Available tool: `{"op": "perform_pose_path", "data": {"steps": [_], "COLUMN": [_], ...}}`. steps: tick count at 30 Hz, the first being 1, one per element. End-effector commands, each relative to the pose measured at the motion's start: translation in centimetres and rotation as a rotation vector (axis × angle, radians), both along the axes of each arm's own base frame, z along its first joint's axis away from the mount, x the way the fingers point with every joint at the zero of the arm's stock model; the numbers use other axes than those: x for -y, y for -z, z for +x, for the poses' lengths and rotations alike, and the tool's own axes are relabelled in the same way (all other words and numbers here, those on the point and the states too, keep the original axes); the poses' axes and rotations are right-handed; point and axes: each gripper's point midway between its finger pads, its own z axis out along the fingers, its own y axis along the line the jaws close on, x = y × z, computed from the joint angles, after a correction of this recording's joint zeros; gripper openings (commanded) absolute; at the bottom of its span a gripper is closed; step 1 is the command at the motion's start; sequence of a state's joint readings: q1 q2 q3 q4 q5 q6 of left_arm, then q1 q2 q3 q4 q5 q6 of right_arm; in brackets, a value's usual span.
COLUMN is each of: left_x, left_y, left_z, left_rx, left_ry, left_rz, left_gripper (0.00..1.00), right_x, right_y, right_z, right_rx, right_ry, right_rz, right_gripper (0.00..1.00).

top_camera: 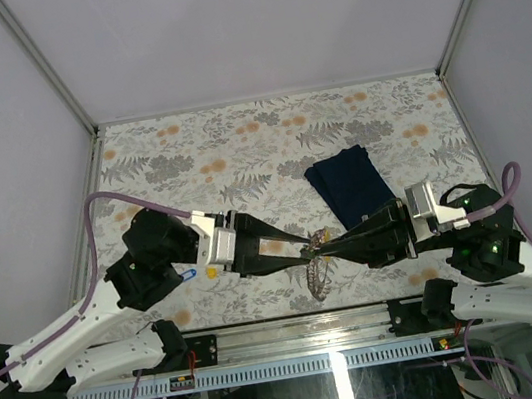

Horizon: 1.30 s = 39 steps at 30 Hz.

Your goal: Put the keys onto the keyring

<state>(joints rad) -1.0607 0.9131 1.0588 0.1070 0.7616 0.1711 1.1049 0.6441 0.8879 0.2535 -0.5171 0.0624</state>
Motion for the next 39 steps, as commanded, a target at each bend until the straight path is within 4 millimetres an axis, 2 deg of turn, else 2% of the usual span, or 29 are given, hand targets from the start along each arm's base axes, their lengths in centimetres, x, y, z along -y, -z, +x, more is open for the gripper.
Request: {"op": "perform_pose_path", "data": {"steps": [1, 14, 39], "left_x": [-0.42, -0.49, 0.33], "left_y": [-2.34, -2.56, -2.21], "left_z": [-0.76, -1.35, -1.38], "left_rx": [0.022, 0.018, -0.008], "left_ry": [0.027, 0.057, 0.077], "left_rz": [-0.099, -0.108, -0.092], "left_gripper": [0.32, 0.31, 0.15], "right_x": [1.16, 1.17, 0.7], "right_y": [-3.5, -3.31, -2.76], "right_z": [-0.63, -0.24, 0.05], "right_rx": [0.068, 0.07, 0.072], "right_ry": [-0.001, 0.022, 0.027], "right_rz": [0.111, 0.112, 0.089], "right_gripper": [0.0, 0.0, 0.0]}}
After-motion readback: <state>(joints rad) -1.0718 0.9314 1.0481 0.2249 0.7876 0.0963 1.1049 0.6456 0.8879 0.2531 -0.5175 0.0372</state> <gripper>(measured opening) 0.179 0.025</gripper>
